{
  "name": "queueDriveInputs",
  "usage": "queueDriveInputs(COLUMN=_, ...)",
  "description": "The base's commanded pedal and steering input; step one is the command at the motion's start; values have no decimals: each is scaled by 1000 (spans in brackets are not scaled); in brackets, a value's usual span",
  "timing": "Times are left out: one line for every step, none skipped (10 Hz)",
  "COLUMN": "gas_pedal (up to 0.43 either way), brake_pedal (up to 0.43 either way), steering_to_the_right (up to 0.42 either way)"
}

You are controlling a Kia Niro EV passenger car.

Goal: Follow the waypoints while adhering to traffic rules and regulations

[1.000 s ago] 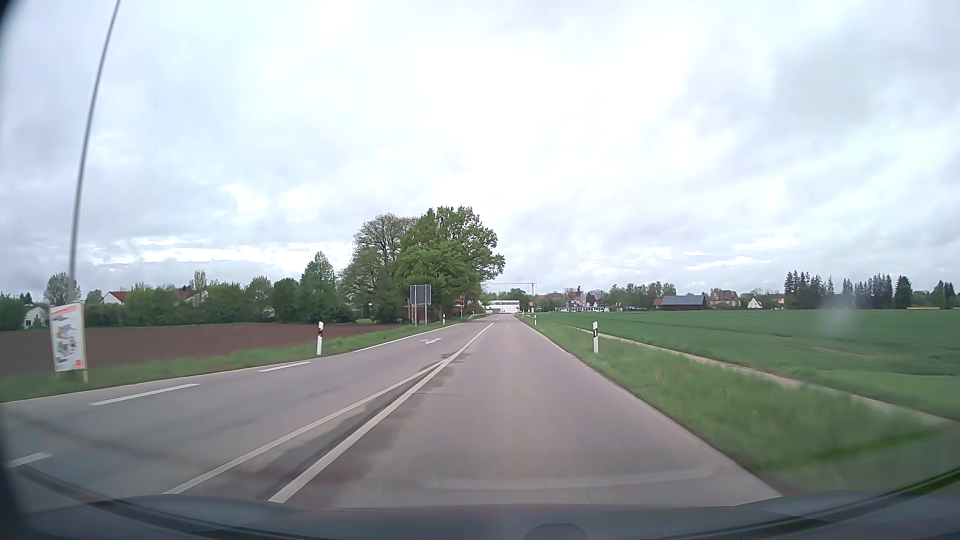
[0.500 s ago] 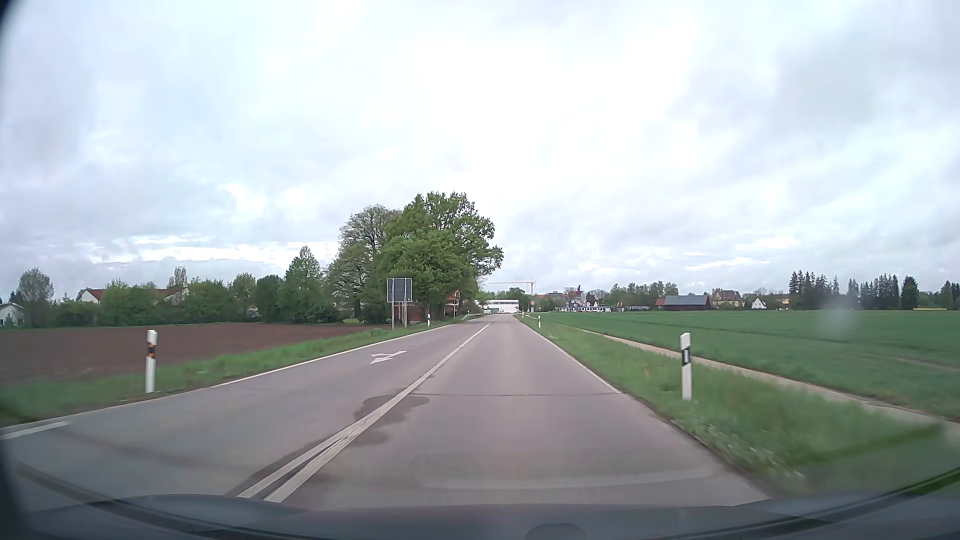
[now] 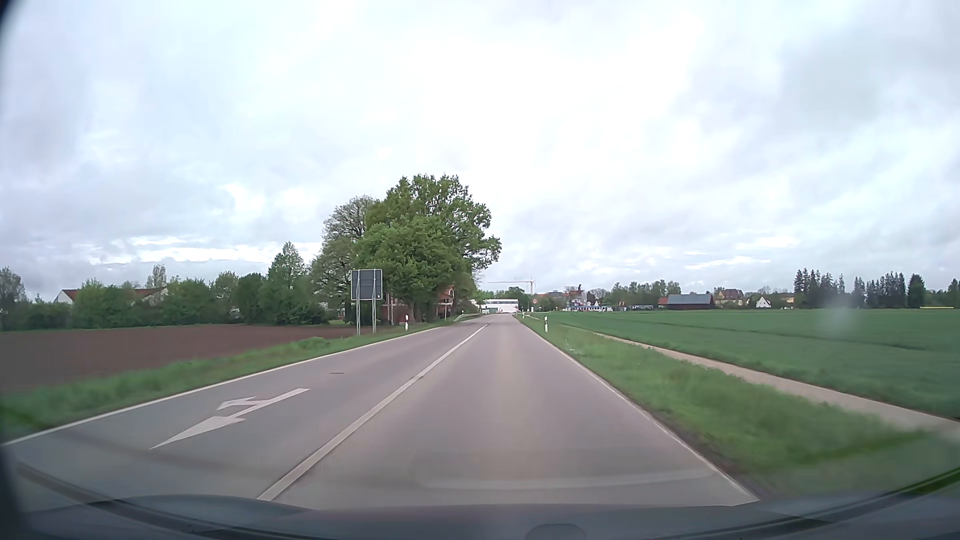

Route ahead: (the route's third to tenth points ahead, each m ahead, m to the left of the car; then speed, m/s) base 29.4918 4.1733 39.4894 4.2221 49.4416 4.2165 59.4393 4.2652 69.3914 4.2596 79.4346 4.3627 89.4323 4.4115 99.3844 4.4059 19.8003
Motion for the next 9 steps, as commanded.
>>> queueDriveInputs(gas_pedal=130, brake_pedal=0, steering_to_the_right=0)
queueDriveInputs(gas_pedal=130, brake_pedal=0, steering_to_the_right=0)
queueDriveInputs(gas_pedal=130, brake_pedal=0, steering_to_the_right=-1)
queueDriveInputs(gas_pedal=130, brake_pedal=0, steering_to_the_right=-2)
queueDriveInputs(gas_pedal=130, brake_pedal=0, steering_to_the_right=-4)
queueDriveInputs(gas_pedal=130, brake_pedal=0, steering_to_the_right=-4)
queueDriveInputs(gas_pedal=59, brake_pedal=0, steering_to_the_right=-4)
queueDriveInputs(gas_pedal=28, brake_pedal=0, steering_to_the_right=-3)
queueDriveInputs(gas_pedal=28, brake_pedal=0, steering_to_the_right=-3)
